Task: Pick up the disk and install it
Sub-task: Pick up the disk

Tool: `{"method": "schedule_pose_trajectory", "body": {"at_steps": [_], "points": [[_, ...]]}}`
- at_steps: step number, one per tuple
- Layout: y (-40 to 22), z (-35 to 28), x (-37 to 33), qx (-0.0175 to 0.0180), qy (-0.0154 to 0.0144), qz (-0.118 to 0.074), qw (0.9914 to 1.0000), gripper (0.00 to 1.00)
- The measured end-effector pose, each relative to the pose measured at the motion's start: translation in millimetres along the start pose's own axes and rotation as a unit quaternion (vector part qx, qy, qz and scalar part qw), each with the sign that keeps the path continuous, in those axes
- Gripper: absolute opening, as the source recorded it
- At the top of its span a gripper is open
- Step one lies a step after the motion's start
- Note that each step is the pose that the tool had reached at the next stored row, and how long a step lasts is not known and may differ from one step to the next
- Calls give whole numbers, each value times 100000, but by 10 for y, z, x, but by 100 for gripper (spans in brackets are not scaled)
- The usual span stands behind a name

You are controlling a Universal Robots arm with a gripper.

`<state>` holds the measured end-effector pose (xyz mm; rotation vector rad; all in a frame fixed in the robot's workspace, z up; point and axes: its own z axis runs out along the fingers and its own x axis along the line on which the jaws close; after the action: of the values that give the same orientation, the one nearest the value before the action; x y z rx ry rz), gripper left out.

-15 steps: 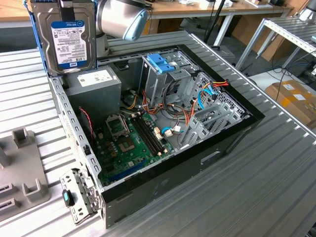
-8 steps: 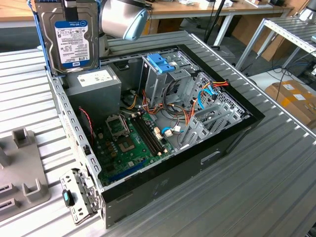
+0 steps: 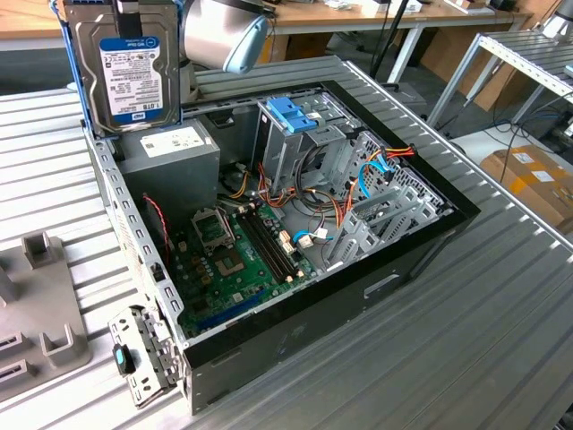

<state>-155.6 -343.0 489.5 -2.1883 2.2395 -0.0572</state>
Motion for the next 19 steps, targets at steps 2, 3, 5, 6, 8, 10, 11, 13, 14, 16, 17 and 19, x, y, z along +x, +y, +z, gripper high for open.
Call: {"method": "schedule_pose_trajectory", "body": {"at_steps": [2, 3, 5, 6, 8, 10, 11, 13, 14, 16, 17, 19], "points": [[-38, 1, -1, 0, 0, -2, 100000, 35], [-78, 3, -1, 5, -3, -2, 100000, 35], [-118, 3, -2, -2, 3, 0, 100000, 35], [-150, 5, -3, 0, 0, 0, 100000, 35], [-197, 6, -4, 2, 0, -1, 100000, 35], [-254, 8, -6, -1, 2, 0, 100000, 35], [-287, 9, -6, 2, 0, -1, 100000, 35], [-326, 10, -7, -1, 1, 0, 100000, 35], [-343, 11, -8, 0, 0, 2, 100000, 35], [-378, 12, -9, -1, 0, -2, 100000, 35], [-395, 13, -9, -1, 1, 0, 100000, 35], [-430, 14, -10, 0, 0, -1, 100000, 35]]}}
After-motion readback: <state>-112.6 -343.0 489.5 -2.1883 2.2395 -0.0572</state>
